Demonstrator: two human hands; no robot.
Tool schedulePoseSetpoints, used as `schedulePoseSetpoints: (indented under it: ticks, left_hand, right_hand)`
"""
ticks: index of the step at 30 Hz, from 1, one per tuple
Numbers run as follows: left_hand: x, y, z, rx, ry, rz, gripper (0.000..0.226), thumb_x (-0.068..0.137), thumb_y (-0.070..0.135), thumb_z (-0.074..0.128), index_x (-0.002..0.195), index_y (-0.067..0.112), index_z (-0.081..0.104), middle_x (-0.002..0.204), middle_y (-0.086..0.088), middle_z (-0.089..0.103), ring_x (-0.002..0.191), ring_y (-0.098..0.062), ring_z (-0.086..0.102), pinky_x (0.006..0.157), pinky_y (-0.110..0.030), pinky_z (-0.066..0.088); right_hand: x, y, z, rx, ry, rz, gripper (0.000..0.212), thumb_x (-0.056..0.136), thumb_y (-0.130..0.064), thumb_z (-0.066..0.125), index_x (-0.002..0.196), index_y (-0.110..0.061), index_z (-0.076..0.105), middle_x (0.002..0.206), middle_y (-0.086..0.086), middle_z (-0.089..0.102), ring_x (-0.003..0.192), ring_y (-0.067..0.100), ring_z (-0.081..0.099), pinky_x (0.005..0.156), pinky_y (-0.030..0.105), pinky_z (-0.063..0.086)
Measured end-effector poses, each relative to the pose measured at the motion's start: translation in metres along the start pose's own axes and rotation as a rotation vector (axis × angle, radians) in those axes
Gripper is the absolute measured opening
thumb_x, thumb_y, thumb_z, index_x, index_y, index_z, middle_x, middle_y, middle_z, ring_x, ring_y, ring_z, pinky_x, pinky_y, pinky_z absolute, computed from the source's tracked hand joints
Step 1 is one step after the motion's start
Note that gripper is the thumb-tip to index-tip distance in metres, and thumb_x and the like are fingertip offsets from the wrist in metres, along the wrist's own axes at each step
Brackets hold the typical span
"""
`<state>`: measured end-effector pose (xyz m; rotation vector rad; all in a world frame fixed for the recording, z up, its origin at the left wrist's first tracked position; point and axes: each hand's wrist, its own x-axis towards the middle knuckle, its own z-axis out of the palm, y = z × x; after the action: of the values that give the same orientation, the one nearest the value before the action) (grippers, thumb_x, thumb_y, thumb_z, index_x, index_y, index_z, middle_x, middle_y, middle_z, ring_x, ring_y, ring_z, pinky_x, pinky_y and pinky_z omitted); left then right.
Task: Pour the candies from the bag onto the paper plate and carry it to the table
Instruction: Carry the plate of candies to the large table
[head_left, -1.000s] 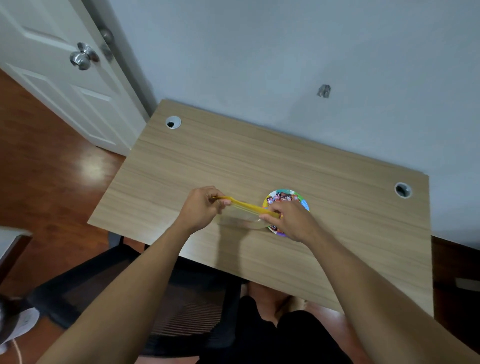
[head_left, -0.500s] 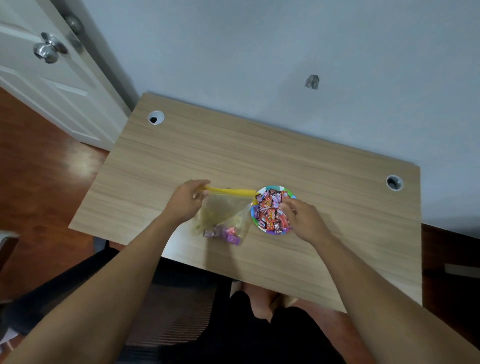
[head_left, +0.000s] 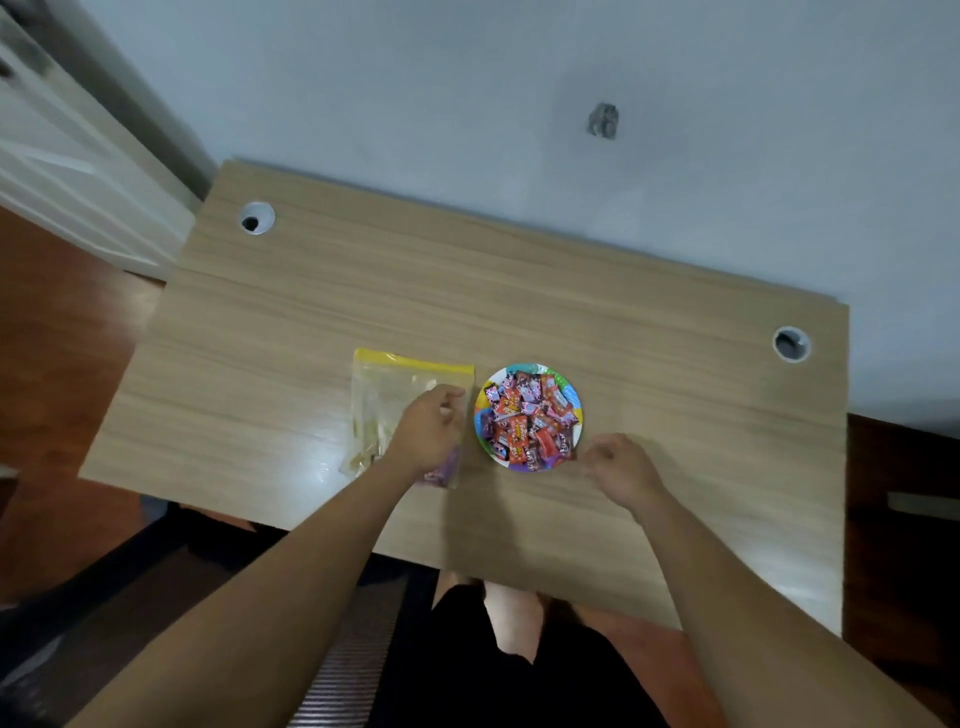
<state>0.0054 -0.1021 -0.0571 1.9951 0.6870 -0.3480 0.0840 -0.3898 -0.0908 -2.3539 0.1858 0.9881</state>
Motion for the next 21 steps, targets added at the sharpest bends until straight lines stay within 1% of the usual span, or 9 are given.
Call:
schedulePoseSetpoints:
  ticks: [2,5,7,9,11,13,15,17,21]
  left_hand:
    - [0.004,-0.001,0.017,0.006,-0.015,-0.093,0.034,0.105,0.024,0.055,0.133,0.012,0.068,0.128,-0.01,0.074,0.116,-0.029,0.072,0.097,-0.031,0.054]
    - [0.011,-0.001,0.034,0.001,-0.027,-0.157,0.035,0.106,0.026,0.051,0.135,0.018,0.067,0.127,-0.009,0.075,0.112,-0.029,0.071,0.091,-0.034,0.055]
    - [0.016,-0.003,0.041,-0.022,-0.015,-0.187,0.037,0.103,0.026,0.052,0.135,0.018,0.069,0.127,-0.009,0.075,0.114,-0.03,0.071,0.098,-0.04,0.058]
    - [0.021,-0.009,0.046,-0.046,0.001,-0.198,0.034,0.1,0.023,0.054,0.129,0.018,0.07,0.126,-0.01,0.076,0.116,-0.031,0.072,0.1,-0.046,0.059]
    - [0.029,-0.018,0.053,-0.047,-0.004,-0.216,0.028,0.1,0.018,0.058,0.124,0.02,0.071,0.121,-0.006,0.078,0.112,-0.028,0.073,0.099,-0.045,0.06]
    - [0.038,-0.034,0.06,-0.043,-0.032,-0.23,0.023,0.097,0.017,0.06,0.115,0.026,0.073,0.115,0.0,0.078,0.108,-0.023,0.073,0.1,-0.042,0.06]
    - [0.054,-0.064,0.072,-0.108,-0.051,-0.238,0.019,0.088,0.022,0.06,0.096,0.037,0.071,0.112,-0.004,0.08,0.108,-0.028,0.075,0.097,-0.052,0.062]
    - [0.05,-0.058,0.072,-0.188,-0.079,-0.267,0.02,0.09,0.017,0.059,0.088,0.034,0.069,0.104,-0.007,0.079,0.104,-0.035,0.077,0.088,-0.057,0.065]
    - [0.015,-0.01,0.062,-0.338,-0.074,-0.305,0.016,0.104,-0.004,0.051,0.104,0.01,0.06,0.096,-0.008,0.07,0.08,-0.025,0.069,0.055,-0.027,0.064]
  right_hand:
    - [0.01,0.01,0.011,0.054,-0.001,-0.012,0.029,0.085,-0.031,0.057,0.058,-0.022,0.064,0.055,-0.004,0.061,0.06,0.015,0.06,0.061,0.031,0.047]
    - [0.039,0.036,0.032,0.181,0.016,-0.01,0.03,0.079,-0.048,0.058,0.075,-0.021,0.071,0.073,-0.002,0.078,0.074,0.018,0.077,0.077,0.046,0.064]
    - [0.068,0.063,0.05,0.299,0.014,0.018,0.045,0.073,-0.06,0.056,0.087,-0.02,0.072,0.081,0.0,0.082,0.078,0.021,0.082,0.082,0.053,0.065]
    - [0.072,0.061,0.056,0.334,0.051,0.054,0.047,0.074,-0.063,0.058,0.09,-0.021,0.07,0.084,0.001,0.083,0.079,0.023,0.082,0.083,0.054,0.066]
    - [0.062,0.044,0.051,0.371,0.075,0.071,0.032,0.085,-0.052,0.065,0.09,-0.021,0.068,0.088,0.006,0.083,0.078,0.026,0.082,0.081,0.054,0.067]
    - [0.045,0.021,0.044,0.39,0.091,0.071,0.012,0.099,-0.029,0.066,0.091,-0.02,0.066,0.09,0.013,0.082,0.074,0.028,0.083,0.078,0.054,0.068]
    - [0.038,0.015,0.042,0.398,0.111,0.061,0.014,0.103,-0.02,0.063,0.09,-0.02,0.063,0.092,0.017,0.081,0.074,0.03,0.083,0.078,0.055,0.067]
    - [0.033,0.02,0.042,0.413,0.091,0.053,0.013,0.104,-0.019,0.061,0.092,-0.017,0.063,0.092,0.017,0.081,0.074,0.031,0.083,0.079,0.055,0.067]
    - [0.016,0.027,0.039,0.427,0.101,0.058,0.012,0.105,-0.019,0.061,0.095,-0.015,0.064,0.094,0.013,0.082,0.073,0.027,0.083,0.081,0.054,0.066]
